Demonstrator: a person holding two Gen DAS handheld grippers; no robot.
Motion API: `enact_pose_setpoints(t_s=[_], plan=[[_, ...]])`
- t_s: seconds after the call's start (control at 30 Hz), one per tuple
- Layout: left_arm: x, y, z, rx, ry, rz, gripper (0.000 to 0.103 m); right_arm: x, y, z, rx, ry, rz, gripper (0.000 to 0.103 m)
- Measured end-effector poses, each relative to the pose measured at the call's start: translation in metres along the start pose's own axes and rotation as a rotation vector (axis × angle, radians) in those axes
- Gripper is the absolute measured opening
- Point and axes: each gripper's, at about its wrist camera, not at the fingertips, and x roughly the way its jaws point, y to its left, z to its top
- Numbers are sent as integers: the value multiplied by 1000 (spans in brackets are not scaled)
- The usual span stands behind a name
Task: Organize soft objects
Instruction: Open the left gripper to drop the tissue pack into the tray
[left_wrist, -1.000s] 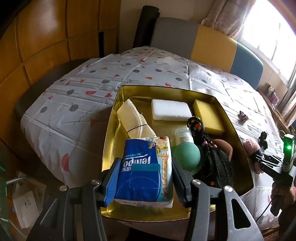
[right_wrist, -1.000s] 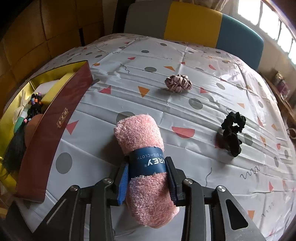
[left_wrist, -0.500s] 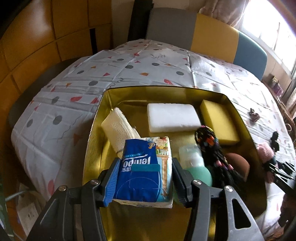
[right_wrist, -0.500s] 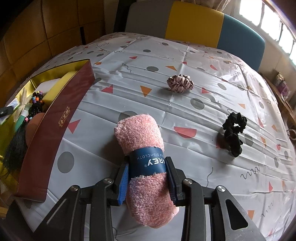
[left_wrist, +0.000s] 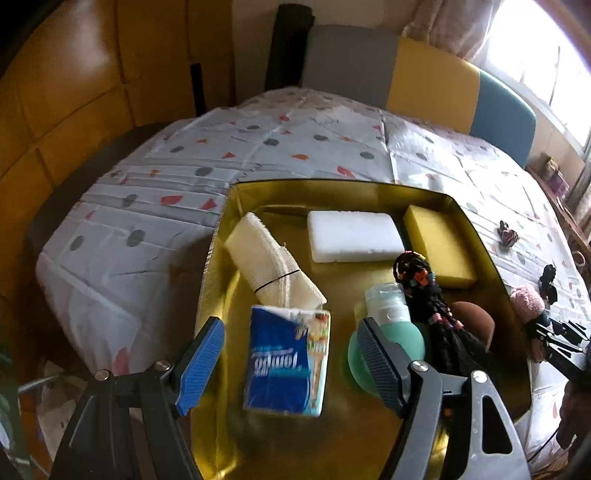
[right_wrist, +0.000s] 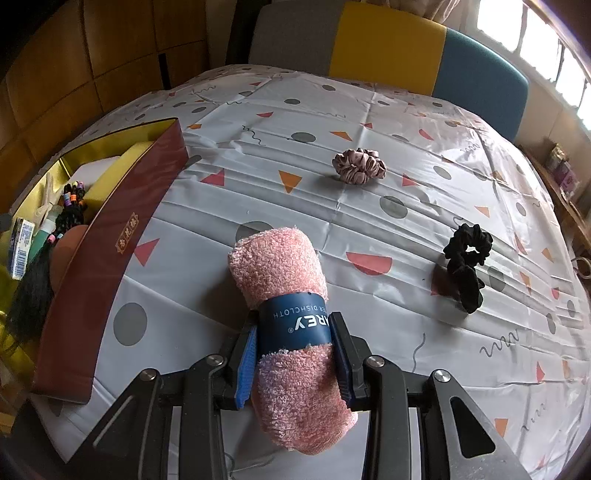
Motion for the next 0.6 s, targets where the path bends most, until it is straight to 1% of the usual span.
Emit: enact_pose_setpoints(t_s=[0.27, 0.43, 0.6], plan=[[-44, -12, -14, -8, -72, -8, 76, 0, 1, -1, -2, -1, -3, 36], [-56, -14, -16, -6, -93, -11, 76, 0, 0, -2, -3, -2, -2, 36], [-60, -13, -19, -9, -92, -15, 76, 0, 1, -3, -5, -4, -4, 36]])
